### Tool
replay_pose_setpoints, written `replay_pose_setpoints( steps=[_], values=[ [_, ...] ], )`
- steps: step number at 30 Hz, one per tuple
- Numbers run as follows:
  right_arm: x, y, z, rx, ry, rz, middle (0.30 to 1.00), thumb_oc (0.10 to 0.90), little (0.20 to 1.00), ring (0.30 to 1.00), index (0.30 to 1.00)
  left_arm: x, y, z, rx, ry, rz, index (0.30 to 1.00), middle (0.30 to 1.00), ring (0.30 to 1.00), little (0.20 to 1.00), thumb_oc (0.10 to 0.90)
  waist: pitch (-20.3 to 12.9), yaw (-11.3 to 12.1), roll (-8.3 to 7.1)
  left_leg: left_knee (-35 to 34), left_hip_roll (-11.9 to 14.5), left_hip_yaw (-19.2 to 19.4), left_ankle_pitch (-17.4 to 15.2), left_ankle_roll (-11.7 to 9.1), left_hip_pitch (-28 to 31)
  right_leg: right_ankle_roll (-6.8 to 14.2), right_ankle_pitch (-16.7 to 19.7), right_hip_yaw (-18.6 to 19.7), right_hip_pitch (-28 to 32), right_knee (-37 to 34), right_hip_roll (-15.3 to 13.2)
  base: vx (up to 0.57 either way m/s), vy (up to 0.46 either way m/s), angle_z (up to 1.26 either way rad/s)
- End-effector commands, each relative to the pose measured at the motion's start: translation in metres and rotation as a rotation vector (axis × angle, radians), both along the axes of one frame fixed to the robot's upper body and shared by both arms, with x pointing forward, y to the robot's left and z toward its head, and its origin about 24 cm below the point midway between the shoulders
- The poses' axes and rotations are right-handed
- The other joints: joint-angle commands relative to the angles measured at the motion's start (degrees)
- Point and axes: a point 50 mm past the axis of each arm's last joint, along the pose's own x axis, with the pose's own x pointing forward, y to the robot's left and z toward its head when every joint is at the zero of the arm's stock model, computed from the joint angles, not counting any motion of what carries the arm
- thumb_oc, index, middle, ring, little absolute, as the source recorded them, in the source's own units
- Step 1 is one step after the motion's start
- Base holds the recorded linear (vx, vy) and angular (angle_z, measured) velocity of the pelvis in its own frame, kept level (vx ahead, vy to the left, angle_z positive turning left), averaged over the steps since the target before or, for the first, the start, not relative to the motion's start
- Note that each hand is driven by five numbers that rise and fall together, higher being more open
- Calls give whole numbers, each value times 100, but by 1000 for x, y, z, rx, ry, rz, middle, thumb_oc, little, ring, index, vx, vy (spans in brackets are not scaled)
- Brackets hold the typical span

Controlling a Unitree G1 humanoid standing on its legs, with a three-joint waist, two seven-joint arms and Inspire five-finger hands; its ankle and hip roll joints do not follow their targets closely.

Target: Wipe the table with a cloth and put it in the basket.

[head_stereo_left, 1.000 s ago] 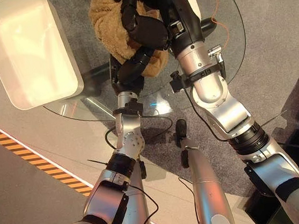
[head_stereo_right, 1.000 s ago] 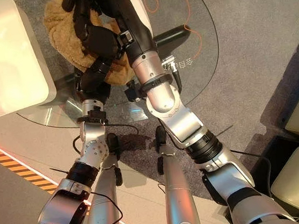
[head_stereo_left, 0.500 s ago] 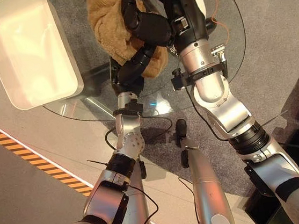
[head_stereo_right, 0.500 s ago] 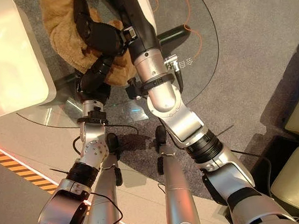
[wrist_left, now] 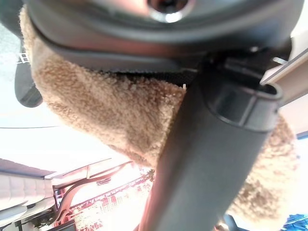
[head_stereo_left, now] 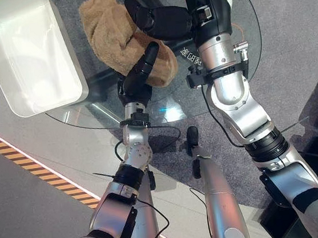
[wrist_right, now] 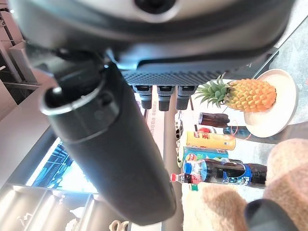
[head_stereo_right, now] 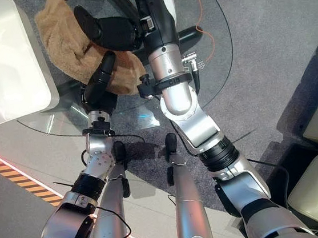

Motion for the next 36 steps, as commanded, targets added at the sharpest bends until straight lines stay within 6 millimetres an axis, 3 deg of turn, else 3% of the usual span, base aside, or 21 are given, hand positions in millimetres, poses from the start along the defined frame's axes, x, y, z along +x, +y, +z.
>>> replay_pose_setpoints(
  steps=[1, 8, 19, 36],
  values=[
    [-66, -3, 70, 170, -440, 135, 900, 800, 900, 900, 900, -11, -16, 64, -12, -343, -72, 300, 300, 300, 200, 100, -150, 34, -198, 126, -490, 393, -508, 297, 243, -200, -389, -214, 309, -94, 670, 0, 0, 0],
    [-57, -14, 67, 240, -420, 41, 900, 800, 900, 900, 900, -13, -10, 69, -17, -373, -45, 300, 300, 300, 200, 100, -150, 11, -180, 154, -484, 405, -520, 295, 203, -197, -391, -193, 275, -87, 662, 0, 0, 0],
    [-23, -45, 44, 340, -292, -192, 900, 800, 900, 900, 900, -14, 1, 81, 1, -411, 8, 300, 300, 300, 200, 100, -150, -57, -151, 99, -469, 441, -551, 304, 222, -167, -381, -165, 263, -118, 664, 0, 0, 0],
    [13, -114, 13, 471, -125, -523, 900, 800, 900, 900, 900, -9, 43, 94, 20, -453, 109, 300, 300, 300, 200, 100, -150, -95, -135, 109, -405, 473, -631, 290, 182, -111, -415, -124, 180, -44, 677, 0, 1, 0]
  ],
)
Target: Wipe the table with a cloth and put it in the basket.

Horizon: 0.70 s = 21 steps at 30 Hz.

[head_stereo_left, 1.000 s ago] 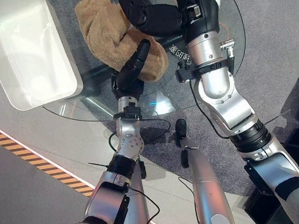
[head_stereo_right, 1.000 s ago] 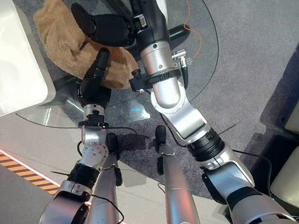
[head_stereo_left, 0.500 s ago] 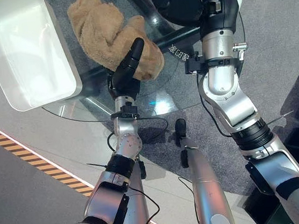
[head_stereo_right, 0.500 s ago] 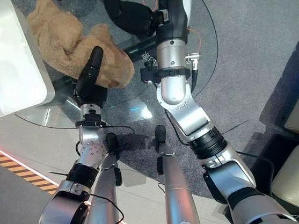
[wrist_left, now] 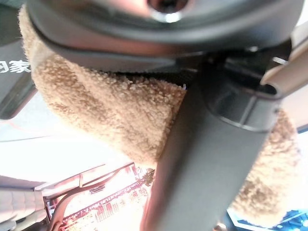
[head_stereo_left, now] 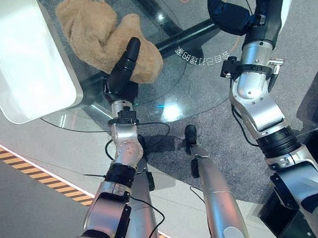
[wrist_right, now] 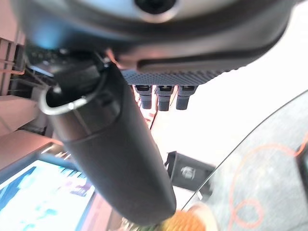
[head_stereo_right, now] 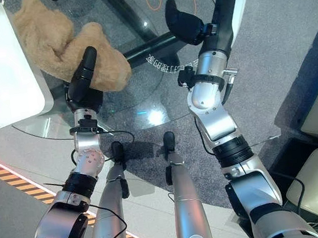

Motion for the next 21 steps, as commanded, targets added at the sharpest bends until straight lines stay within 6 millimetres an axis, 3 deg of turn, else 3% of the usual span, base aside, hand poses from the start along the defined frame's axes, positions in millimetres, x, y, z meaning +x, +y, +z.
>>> replay_pose_setpoints(
  steps=[1, 7, 21],
  values=[
    [-26, -25, 46, 67, -273, -69, 900, 800, 900, 900, 900, -13, -1, 85, 50, -418, -9, 300, 300, 300, 200, 100, -150, 77, -134, 204, -418, 407, -612, 261, 181, -113, -420, -156, 191, 69, 667, 0, 0, 0],
    [-13, -46, 29, 146, -177, -140, 900, 800, 900, 900, 900, -11, 15, 90, 44, -434, 30, 300, 300, 300, 200, 100, -150, 84, -123, 191, -391, 407, -572, 238, 133, -103, -387, -147, 151, 60, 662, -1, 0, -1],
    [18, -100, -51, 316, 174, -256, 900, 800, 900, 900, 900, -10, 59, 106, 73, -472, 171, 300, 300, 300, 200, 100, -150, 134, -57, 200, -361, 379, -620, 185, 69, -96, -457, -168, 80, 114, 664, -3, 0, 0]
  ],
)
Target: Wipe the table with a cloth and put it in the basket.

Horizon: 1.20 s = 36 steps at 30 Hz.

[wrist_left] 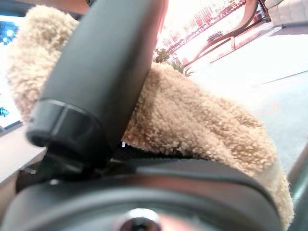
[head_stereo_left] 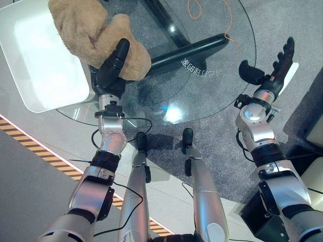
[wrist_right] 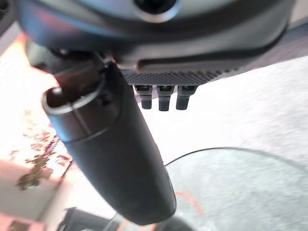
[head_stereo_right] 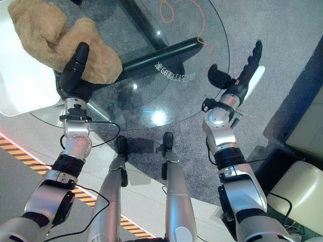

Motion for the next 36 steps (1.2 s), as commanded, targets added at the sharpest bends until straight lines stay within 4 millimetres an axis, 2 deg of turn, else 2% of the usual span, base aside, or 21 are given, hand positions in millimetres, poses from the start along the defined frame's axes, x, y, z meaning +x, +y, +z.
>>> replay_pose_setpoints(
  steps=[1, 4, 8, 17, 24, 36],
  values=[
    [-9, -35, 26, 32, -143, -66, 900, 800, 900, 900, 900, -14, 15, 79, 25, -367, 63, 300, 300, 300, 200, 100, -150, 130, -48, 239, -394, 302, -644, 192, 230, -108, -564, -242, 235, 264, 607, 0, 0, 0],
    [-8, -39, 13, 49, -91, -75, 900, 800, 900, 900, 900, -15, 20, 82, 26, -376, 79, 300, 300, 300, 200, 100, -150, 139, -39, 228, -388, 298, -638, 185, 219, -112, -563, -252, 220, 267, 608, 0, 0, 0],
    [-9, -50, -14, 90, 4, -100, 900, 800, 900, 900, 900, -18, 30, 88, 19, -404, 115, 300, 300, 300, 200, 100, -150, 157, -20, 239, -377, 296, -647, 170, 211, -118, -585, -261, 223, 280, 605, 0, 0, 0],
    [-18, -75, -50, 132, 129, -155, 900, 800, 900, 900, 900, -26, 42, 101, 17, -458, 160, 300, 300, 300, 200, 100, -150, 200, 60, 271, -375, 272, -665, 164, 191, -133, -629, -273, 207, 328, 612, 0, 0, 0],
    [-24, -88, -65, 166, 188, -180, 900, 800, 900, 900, 900, -33, 48, 115, 10, -485, 205, 300, 300, 300, 200, 100, -150, 253, 64, 239, -367, 260, -608, 168, 170, -150, -585, -310, 201, 288, 609, -9, -14, 0],
    [-35, -100, -84, 193, 254, -213, 900, 800, 900, 900, 900, -42, 67, 120, -29, -500, 290, 300, 300, 300, 200, 100, -150, 326, 73, 219, -384, 216, -604, 172, 184, -170, -599, -355, 244, 248, 600, 0, 0, 0]
  ],
)
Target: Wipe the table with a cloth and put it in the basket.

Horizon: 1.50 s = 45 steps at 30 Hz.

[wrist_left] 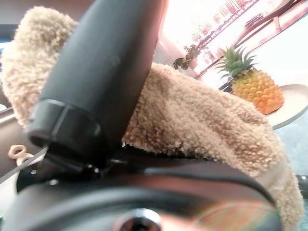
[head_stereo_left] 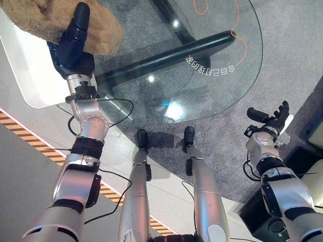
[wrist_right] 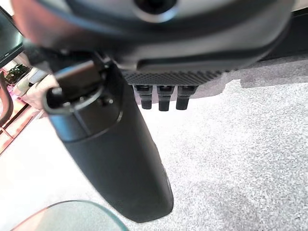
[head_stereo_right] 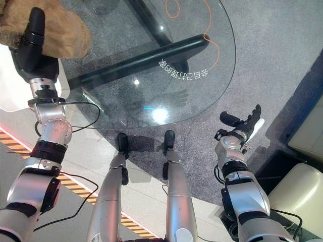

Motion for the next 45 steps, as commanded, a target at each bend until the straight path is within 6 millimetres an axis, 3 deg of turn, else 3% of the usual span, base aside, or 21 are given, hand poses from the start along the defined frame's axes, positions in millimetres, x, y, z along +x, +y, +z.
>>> replay_pose_setpoints(
  steps=[1, 11, 29, 45],
  values=[
    [-19, -43, 8, -39, -50, -123, 900, 800, 900, 900, 900, -35, 22, 78, 23, -353, 140, 300, 300, 300, 200, 100, -150, 148, 70, 223, -421, 228, -611, 188, 239, -161, -618, -325, 293, 256, 569, 30, -17, 1],
    [-23, -46, 2, -35, -28, -124, 900, 800, 900, 900, 900, -36, 41, 74, -40, -296, 224, 300, 300, 300, 200, 100, -150, 187, 70, 260, -428, 188, -609, 197, 222, -176, -637, -373, 299, 273, 540, 0, 0, 0],
    [-24, -54, 5, -39, -11, -119, 900, 800, 900, 900, 900, -38, 101, 41, -217, 1, 527, 300, 300, 300, 200, 100, -150, 158, 70, 326, -416, 155, -645, 172, 198, -192, -737, -386, 295, 301, 546, 0, 0, 0],
    [-25, -62, 12, -52, -18, -116, 900, 800, 900, 900, 900, -41, 118, 38, -204, 251, 813, 300, 300, 300, 200, 100, -150, 121, 78, 355, -375, 163, -619, 139, 122, -189, -757, -385, 249, 285, 540, -2, 0, 0]
  ],
)
